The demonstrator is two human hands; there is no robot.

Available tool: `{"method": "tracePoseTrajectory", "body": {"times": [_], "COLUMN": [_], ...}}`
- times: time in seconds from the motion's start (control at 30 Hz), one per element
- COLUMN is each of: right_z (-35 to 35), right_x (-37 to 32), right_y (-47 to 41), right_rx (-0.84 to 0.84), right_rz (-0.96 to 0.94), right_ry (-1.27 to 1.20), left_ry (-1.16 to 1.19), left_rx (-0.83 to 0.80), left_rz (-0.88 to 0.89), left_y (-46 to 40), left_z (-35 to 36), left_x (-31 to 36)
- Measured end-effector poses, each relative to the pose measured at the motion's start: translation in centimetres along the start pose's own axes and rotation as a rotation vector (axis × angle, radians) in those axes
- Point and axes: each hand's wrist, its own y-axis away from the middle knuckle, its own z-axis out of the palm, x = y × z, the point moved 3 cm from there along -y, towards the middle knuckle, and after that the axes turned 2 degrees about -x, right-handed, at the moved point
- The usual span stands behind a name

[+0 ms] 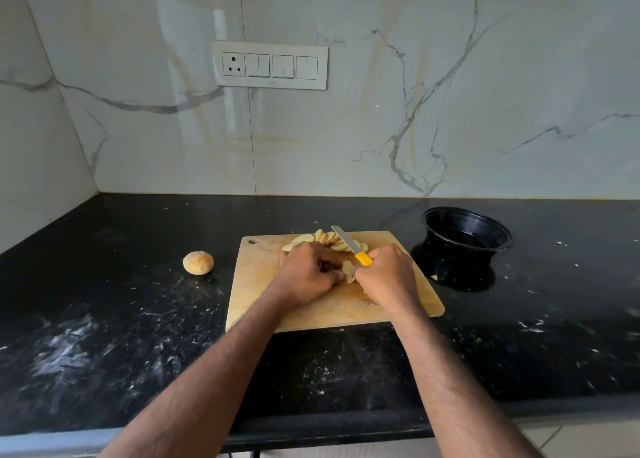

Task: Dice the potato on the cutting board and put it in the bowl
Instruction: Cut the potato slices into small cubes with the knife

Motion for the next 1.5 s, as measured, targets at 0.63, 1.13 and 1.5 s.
{"method": "tracePoseTrajectory", "body": {"times": [0.63, 1.13, 1.5], "right_z": [0.0, -1.0, -1.9], "right_x": [0.5, 0.9, 2.2], "right_y": [-0.7, -1.3, -0.4], "right_rx": [-0.031, -0.062, 0.109], "right_rz": [0.008, -0.023, -0.099], "right_ry": [-0.028, 0.006, -0.014], "left_ry": [-0.076, 0.004, -0.418], "left_rx": [0.003, 0.037, 0.089], "left_rz": [-0.009, -0.014, -0.122], "left_y": [0.0, 0.4, 0.2], "left_z": [0.6, 0.0, 2.0], "left_x": [0.0, 0.5, 2.4]}}
